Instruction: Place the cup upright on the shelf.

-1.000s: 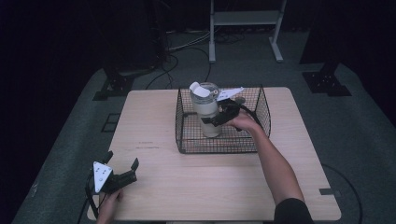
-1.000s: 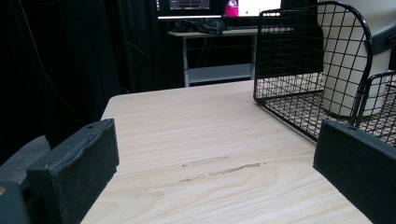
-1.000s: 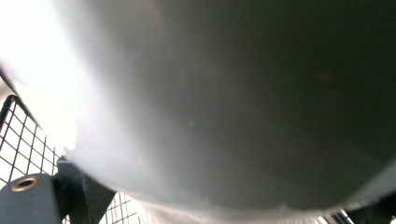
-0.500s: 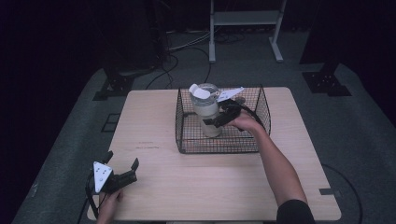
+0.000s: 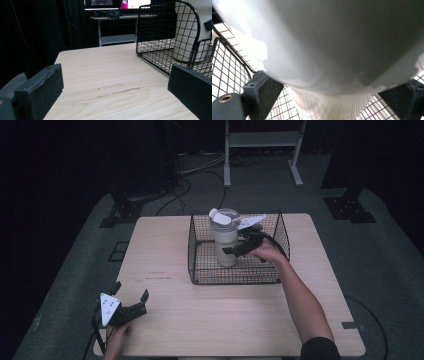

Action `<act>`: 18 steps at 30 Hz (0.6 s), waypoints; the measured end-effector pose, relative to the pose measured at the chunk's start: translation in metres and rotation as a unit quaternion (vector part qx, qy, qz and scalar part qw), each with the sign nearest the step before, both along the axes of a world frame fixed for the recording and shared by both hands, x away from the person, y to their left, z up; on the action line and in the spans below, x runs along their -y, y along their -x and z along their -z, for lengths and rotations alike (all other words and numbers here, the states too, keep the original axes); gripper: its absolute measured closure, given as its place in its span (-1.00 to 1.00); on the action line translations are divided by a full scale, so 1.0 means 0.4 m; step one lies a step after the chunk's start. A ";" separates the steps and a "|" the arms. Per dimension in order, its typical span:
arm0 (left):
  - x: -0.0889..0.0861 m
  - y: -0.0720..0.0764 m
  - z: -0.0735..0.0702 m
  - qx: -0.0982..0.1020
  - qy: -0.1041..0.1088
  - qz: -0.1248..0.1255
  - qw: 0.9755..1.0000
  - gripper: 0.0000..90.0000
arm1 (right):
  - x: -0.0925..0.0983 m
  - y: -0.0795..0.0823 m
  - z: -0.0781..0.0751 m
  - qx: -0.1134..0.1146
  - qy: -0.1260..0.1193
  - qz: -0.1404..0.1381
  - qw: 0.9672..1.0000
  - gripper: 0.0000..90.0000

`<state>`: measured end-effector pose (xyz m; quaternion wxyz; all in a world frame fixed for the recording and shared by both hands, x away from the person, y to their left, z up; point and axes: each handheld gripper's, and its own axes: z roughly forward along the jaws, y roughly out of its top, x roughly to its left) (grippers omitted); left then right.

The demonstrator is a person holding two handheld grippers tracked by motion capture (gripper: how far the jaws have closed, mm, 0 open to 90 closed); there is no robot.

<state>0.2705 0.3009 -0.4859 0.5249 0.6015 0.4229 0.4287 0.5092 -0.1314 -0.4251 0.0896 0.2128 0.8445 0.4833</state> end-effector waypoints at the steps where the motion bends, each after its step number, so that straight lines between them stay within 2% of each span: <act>1: 0.000 0.000 0.000 0.000 0.000 0.000 1.000 -1.00 | 0.002 0.000 -0.001 0.002 -0.001 0.001 1.000 -0.81; 11: 0.000 0.000 0.000 0.000 0.002 -0.002 1.000 -1.00 | 0.018 0.019 -0.021 -0.007 -0.009 0.010 1.000 -0.82; 13: 0.000 0.001 0.000 0.000 0.001 -0.002 1.000 -1.00 | 0.019 0.025 -0.026 -0.007 0.001 0.017 1.000 -0.81; 18: 0.000 0.000 0.000 0.000 0.001 -0.003 1.000 -1.00 | 0.019 0.034 -0.030 -0.007 0.001 0.027 1.000 -0.81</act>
